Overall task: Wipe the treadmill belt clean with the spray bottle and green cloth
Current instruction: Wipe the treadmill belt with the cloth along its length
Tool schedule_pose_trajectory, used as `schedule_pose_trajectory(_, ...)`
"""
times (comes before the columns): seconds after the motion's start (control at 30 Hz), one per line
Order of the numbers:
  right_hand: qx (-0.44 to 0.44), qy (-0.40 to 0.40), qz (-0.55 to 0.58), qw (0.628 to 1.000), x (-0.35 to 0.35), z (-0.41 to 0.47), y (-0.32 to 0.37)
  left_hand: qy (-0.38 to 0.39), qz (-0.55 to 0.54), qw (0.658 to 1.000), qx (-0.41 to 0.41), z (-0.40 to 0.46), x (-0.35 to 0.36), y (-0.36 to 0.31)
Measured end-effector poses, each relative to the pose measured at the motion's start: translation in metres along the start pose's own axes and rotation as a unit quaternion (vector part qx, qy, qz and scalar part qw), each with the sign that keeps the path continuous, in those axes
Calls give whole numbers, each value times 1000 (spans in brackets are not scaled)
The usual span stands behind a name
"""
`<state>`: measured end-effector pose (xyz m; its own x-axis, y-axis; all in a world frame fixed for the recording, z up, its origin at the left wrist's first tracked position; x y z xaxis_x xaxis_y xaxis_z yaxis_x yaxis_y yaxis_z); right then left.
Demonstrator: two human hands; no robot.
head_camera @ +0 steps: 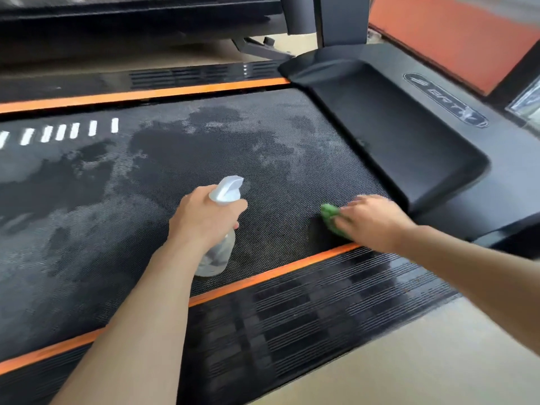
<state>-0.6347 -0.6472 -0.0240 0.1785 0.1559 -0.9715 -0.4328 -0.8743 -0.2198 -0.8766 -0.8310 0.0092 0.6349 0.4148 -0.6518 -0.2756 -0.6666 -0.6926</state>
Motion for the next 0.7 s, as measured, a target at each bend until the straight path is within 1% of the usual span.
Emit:
schedule_pose_trajectory(0.07,101,-6,-4,995,5,-13,-31,9,13,1000,5,-1,0,-1)
schedule_pose_trajectory(0.13,149,-10,-9,989,7,-8,-20,11,31,999,16,-2,3,-3)
schedule_pose_trajectory(0.17,156,-12,5,988,4,-5,-2,11,46,999,20,-2,5,-4)
schedule_pose_trajectory(0.2,144,-15,21,989,0,0,21,11,61,998,25,-3,6,-5)
schedule_pose_trajectory(0.27,57,-46,40,996,-1,10,70,9,91,995,30,-3,9,-6)
schedule_pose_trajectory(0.33,-16,-79,75,994,-1,19,111,4,105,994,32,-3,10,-7)
schedule_pose_trajectory(0.37,-45,-92,93,990,-2,22,121,2,108,994,35,-3,11,-8)
schedule_pose_trajectory(0.43,-93,-97,98,986,-4,22,114,4,110,993,38,-3,11,-9)
schedule_pose_trajectory(0.47,-103,-91,86,987,-3,19,98,4,108,993,38,-4,10,-9)
schedule_pose_trajectory(0.5,-94,-82,60,990,-2,16,74,6,106,994,38,-4,9,-10)
schedule_pose_trajectory(0.53,-54,-67,30,996,1,13,45,9,103,994,40,-5,9,-10)
schedule_pose_trajectory(0.57,10,-41,7,999,4,10,17,10,95,995,40,-4,8,-9)
schedule_pose_trajectory(0.6,92,-24,7,995,4,5,-6,11,87,995,38,-5,8,-8)
schedule_pose_trajectory(0.63,170,-26,29,985,5,2,-20,11,84,996,36,-5,8,-8)
schedule_pose_trajectory(0.67,224,-27,50,973,5,2,-23,12,88,995,38,-5,8,-9)
schedule_pose_trajectory(0.7,246,-29,53,967,4,5,-17,14,96,995,40,-4,8,-9)
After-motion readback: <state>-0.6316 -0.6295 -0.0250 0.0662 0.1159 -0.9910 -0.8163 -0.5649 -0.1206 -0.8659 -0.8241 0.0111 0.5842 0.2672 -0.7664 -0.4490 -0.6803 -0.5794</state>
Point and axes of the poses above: each hand's wrist, its own z-axis towards the middle knuckle, its own x-axis out of the palm, y = z × x, the point moved 1 cm from there along z, towards the middle knuckle, and after that the axes turned 5 degrees about -x, right-handed, at the moved point
